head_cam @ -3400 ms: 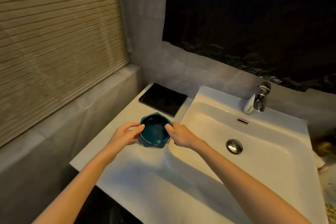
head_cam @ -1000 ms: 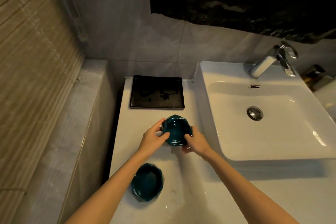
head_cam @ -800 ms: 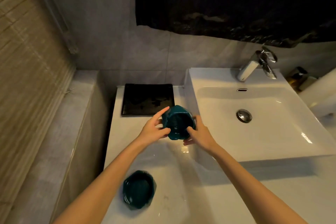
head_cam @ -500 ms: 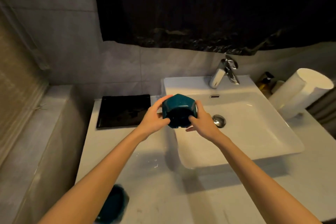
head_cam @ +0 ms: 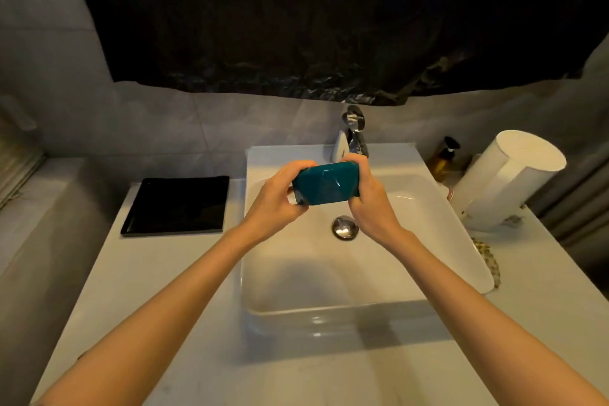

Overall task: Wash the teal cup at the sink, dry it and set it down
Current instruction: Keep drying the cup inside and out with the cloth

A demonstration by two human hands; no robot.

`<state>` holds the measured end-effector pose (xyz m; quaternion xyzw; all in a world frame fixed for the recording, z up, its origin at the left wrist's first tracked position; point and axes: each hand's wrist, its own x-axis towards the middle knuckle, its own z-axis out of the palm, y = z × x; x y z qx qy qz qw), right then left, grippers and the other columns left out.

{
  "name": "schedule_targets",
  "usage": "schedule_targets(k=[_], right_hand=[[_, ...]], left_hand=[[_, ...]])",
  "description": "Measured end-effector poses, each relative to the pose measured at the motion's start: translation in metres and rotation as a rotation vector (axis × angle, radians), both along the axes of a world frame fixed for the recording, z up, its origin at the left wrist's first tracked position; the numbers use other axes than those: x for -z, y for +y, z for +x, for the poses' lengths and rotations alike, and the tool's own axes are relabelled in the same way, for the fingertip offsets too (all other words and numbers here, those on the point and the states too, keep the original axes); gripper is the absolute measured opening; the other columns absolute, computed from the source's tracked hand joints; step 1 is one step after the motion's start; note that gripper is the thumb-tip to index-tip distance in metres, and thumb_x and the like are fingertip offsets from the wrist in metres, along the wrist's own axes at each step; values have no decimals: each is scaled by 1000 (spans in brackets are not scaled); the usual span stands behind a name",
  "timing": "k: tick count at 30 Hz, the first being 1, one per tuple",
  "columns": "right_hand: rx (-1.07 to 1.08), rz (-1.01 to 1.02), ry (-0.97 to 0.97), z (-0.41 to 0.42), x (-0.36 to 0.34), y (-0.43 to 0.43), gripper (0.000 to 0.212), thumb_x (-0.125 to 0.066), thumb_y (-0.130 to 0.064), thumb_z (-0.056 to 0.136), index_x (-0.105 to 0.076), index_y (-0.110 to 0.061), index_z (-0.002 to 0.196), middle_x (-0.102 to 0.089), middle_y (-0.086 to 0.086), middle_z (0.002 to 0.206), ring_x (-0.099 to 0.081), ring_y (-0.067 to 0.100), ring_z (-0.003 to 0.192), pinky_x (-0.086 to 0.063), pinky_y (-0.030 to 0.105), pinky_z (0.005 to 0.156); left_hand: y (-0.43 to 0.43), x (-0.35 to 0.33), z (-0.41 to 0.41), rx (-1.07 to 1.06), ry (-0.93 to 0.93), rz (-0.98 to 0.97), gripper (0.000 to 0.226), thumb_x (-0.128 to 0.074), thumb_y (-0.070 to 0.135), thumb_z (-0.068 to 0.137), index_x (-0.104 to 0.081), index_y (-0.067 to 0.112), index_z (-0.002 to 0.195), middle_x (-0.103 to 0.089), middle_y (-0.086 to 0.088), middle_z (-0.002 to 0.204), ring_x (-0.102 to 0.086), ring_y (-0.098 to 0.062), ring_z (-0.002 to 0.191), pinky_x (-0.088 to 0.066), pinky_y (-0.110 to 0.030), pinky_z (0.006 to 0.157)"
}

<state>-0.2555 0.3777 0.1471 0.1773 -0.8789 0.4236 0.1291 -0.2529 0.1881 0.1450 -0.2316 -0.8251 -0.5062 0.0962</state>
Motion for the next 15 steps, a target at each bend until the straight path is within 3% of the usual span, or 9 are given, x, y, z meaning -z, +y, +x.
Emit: schedule_targets(k=[3,8,12,15], right_hand=[[-28,-4,52,-2,2,13,51,-50,3,92,-30,-31,123,-56,6,105,-57,20,87,-54,43,72],[-37,-54,24,-3,-2,27,44,-47,-1,94,-33,-29,125,-58,5,106,-58,16,91,-56,35,75],[-55,-167,-180,-5,-11,37,32,-42,-7,96,-40,-28,120,-63,5,105,-68,18,80,-59,37,66],[-24,-196,-331,-2,-12,43,24,-39,-11,98,-45,-25,116,-60,3,107,-68,17,78,-58,29,54]], left_hand=[[12,-1,3,-23,44,-32,56,-72,4,77,-48,18,126,-56,1,123,-53,-12,112,-51,-29,94],[27,-12,2,-35,-45,-37,57,-71,1,76,-49,18,126,-56,4,121,-53,-13,112,-51,-30,94],[32,-23,2,-8,-176,-1,61,-73,4,75,-49,24,127,-56,16,113,-56,-9,108,-52,-20,87],[43,-19,4,-50,-273,53,58,-70,4,77,-49,22,128,-57,10,113,-55,-12,111,-55,-22,81]])
